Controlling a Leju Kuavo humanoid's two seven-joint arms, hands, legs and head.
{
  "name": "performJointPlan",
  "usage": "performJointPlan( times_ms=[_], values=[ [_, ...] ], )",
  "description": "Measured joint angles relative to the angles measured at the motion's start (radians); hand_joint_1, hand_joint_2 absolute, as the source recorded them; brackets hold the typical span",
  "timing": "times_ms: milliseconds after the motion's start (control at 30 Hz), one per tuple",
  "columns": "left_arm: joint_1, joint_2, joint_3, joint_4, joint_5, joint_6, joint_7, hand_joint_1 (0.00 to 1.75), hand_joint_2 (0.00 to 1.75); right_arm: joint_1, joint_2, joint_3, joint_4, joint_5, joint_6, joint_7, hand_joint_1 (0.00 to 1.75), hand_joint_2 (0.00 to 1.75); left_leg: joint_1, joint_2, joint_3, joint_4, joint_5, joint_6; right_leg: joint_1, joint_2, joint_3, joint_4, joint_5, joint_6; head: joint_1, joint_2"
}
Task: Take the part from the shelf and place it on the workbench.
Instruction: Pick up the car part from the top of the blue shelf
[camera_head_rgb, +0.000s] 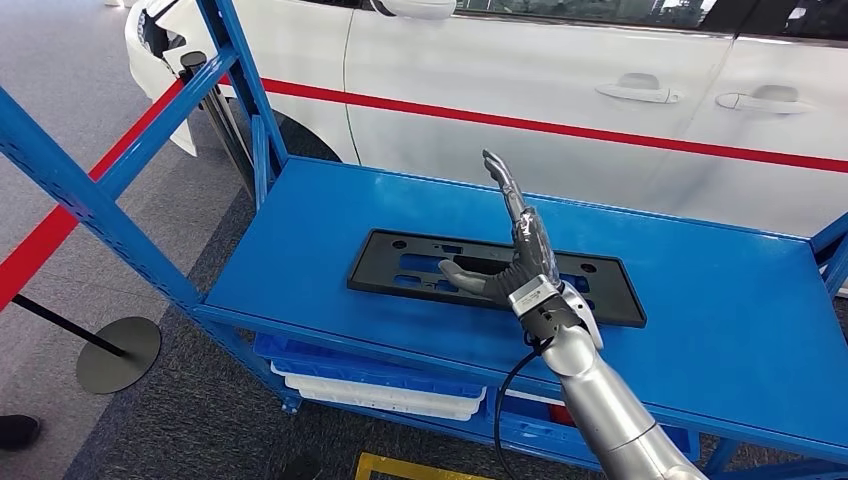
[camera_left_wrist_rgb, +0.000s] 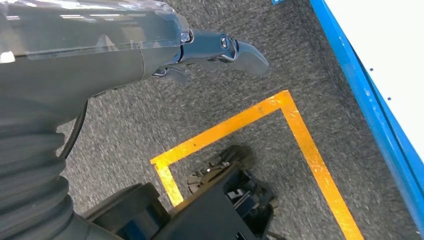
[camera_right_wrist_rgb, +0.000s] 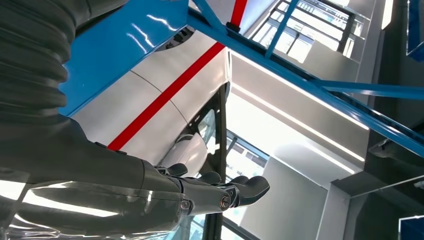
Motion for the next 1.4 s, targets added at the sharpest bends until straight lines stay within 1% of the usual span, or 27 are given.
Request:
performJointPlan(
  times_ms=[100,133,233,267,300,367,433,533,733,800,867,933,1000,1067,1400],
  values=[
    [0.0,0.0,0.0,0.0,-0.001,0.004,0.005,0.0,1.75,-0.002,0.0,0.003,0.0,-0.005,0.0,0.0,0.0,1.75,0.0,0.0,0.0,0.0,0.0,0.0,0.0,0.0,0.0,0.0,0.0,0.0,0.0,0.0],
    [0.0,0.0,0.0,0.0,0.003,0.003,0.006,0.0,1.75,-0.002,0.0,0.004,0.0,-0.007,0.0,0.0,0.0,1.31,0.0,0.0,0.0,0.0,0.0,0.0,0.0,0.0,0.0,0.0,0.0,0.0,0.0,0.0],
    [0.0,0.0,0.001,0.0,0.012,0.0,0.013,0.0,0.44,-0.002,0.0,0.004,0.001,-0.011,0.001,0.0,0.0,0.0,0.0,0.0,0.0,0.0,0.0,0.0,0.0,0.0,0.0,0.0,0.0,0.0,0.0,0.0],
    [0.0,0.0,0.002,0.0,0.014,-0.001,0.017,0.0,0.0,-0.003,0.0,0.004,0.003,-0.011,0.001,0.0,0.0,0.44,0.0,0.0,0.0,0.0,0.0,0.0,0.0,0.0,0.0,0.0,0.0,0.0,0.0,0.0],
    [0.0,-0.001,0.003,0.0,0.017,-0.003,0.021,0.0,0.0,-0.003,0.0,0.004,0.006,-0.009,0.001,0.0,0.0,0.87,0.0,0.0,0.0,0.0,0.0,0.0,0.0,0.0,0.0,0.0,0.0,0.0,0.0,0.0],
    [0.0,-0.001,0.004,0.0,0.025,-0.011,0.034,0.0,0.87,-0.005,0.001,0.004,0.014,0.003,-0.002,0.0,0.0,1.75,0.0,0.0,0.0,0.0,0.0,0.0,0.0,0.0,0.0,0.0,0.0,0.0,0.0,0.0],
    [0.0,-0.003,0.007,0.0,0.027,-0.019,0.055,0.0,1.75,-0.009,0.002,0.004,0.025,0.018,-0.006,0.0,0.0,1.75,0.0,0.0,0.0,0.0,0.0,0.0,0.0,0.0,0.0,0.0,0.0,0.0,0.0,0.0],
    [0.0,-0.006,0.009,0.0,0.023,-0.03,0.07,0.0,1.75,-0.012,0.007,0.004,0.038,0.02,-0.009,0.0,0.0,1.75,0.0,0.0,0.0,0.0,0.0,0.0,0.0,0.0,0.0,0.0,0.0,0.0,0.0,0.0],
    [0.0,-0.009,0.01,0.0,0.021,-0.034,0.059,0.0,1.75,-0.012,0.009,0.004,0.042,0.005,-0.015,0.0,0.0,1.75,0.0,0.0,0.0,0.0,0.0,0.0,0.0,0.0,0.0,0.0,0.0,0.0,0.0,0.0],
    [0.0,-0.009,0.011,0.0,0.02,-0.033,0.058,0.0,0.87,-0.012,0.009,0.004,0.043,0.004,-0.016,0.0,0.0,1.75,0.0,0.0,0.0,0.0,0.0,0.0,0.0,0.0,0.0,0.0,0.0,0.0,0.0,0.0],
    [0.0,-0.009,0.011,0.0,0.016,-0.033,0.05,0.0,0.87,-0.012,0.009,0.004,0.043,0.002,-0.016,0.0,0.0,1.75,0.0,0.0,0.0,0.0,0.0,0.0,0.0,0.0,0.0,0.0,0.0,0.0,0.0,0.0],
    [0.0,-0.01,0.011,0.0,-0.001,-0.033,0.024,0.0,1.75,-0.012,0.009,0.004,0.044,0.0,-0.016,0.0,0.0,1.75,0.0,0.0,0.0,0.0,0.0,0.0,0.0,0.0,0.0,0.0,0.0,0.0,0.0,0.0],
    [0.0,-0.009,0.007,0.0,-0.03,-0.037,-0.006,0.0,1.75,-0.012,0.009,0.004,0.044,-0.003,-0.016,0.0,0.0,1.75,0.0,0.0,0.0,0.0,0.0,0.0,0.0,0.0,0.0,0.0,0.0,0.0,0.0,0.0],
    [0.0,-0.009,-0.003,0.0,-0.064,-0.039,-0.02,0.0,1.75,-0.012,0.009,0.004,0.044,-0.008,-0.015,0.0,0.0,1.75,0.0,0.0,0.0,0.0,0.0,0.0,0.0,0.0,0.0,0.0,0.0,0.0,0.0,0.0],
    [-0.001,-0.009,-0.019,0.0,-0.085,-0.03,-0.021,0.0,1.75,-0.012,0.009,0.004,0.044,-0.013,-0.012,0.0,0.0,1.75,0.0,0.0,0.0,0.0,0.0,0.0,0.0,0.0,0.0,0.0,0.0,0.0,0.0,0.0]
  ],
)
